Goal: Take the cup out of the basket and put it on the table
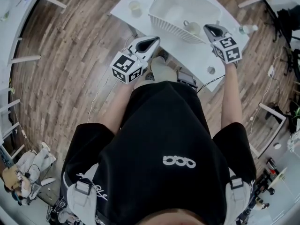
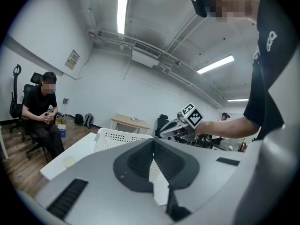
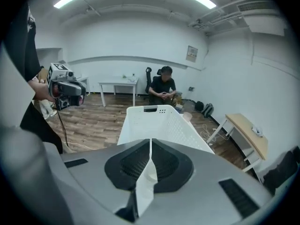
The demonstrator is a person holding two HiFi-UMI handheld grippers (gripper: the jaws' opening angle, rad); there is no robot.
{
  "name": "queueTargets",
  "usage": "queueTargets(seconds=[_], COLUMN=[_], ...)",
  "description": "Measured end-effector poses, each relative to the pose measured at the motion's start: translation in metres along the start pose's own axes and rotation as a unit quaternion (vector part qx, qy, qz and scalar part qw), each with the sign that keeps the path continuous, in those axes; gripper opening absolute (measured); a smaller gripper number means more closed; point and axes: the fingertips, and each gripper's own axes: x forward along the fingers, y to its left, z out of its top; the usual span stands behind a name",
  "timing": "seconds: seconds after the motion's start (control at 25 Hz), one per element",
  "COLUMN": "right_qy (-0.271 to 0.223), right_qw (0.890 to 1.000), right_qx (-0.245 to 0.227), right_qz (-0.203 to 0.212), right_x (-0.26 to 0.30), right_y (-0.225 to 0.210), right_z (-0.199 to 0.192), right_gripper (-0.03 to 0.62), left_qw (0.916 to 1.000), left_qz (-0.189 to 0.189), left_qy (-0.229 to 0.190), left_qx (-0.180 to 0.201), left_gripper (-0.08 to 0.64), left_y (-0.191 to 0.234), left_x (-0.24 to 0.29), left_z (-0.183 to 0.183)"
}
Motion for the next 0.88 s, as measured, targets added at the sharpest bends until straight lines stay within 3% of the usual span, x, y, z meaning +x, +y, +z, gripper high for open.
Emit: queueTargets(seconds=[0.24,0.4,0.6,0.88], right_qy=[0.080,0.146,0.268,0.339], right_qw=[0.995,0.983,0.941,0.885], right_qx=[-0.013,-0.063,-0.153,-0.266], right_qz=[0.053,0.096,0.138,0.177], right_x=[0.074,0.108,0.138,0.160], right_y=[-0.023,-0.025,-0.036,-0.045], right_z=[-0.014,-0.028,-0.087,-0.116], right_gripper=[0.028,0.029,0.030,0.032], left_qw=[0.9999,0.9998,0.9995,0.9993], left_qz=[0.011,0.016,0.022,0.019], left_qy=[0.004,0.008,0.015,0.019], left_qx=[-0.003,-0.005,-0.015,-0.025], left_gripper=[0.009,0.009,0.009,0.009], left_y=[0.019,0.035,0.053,0.067], left_x=[0.008,0.017,0.030,0.053], left_z=[0.008,0.013,0.014,0.012])
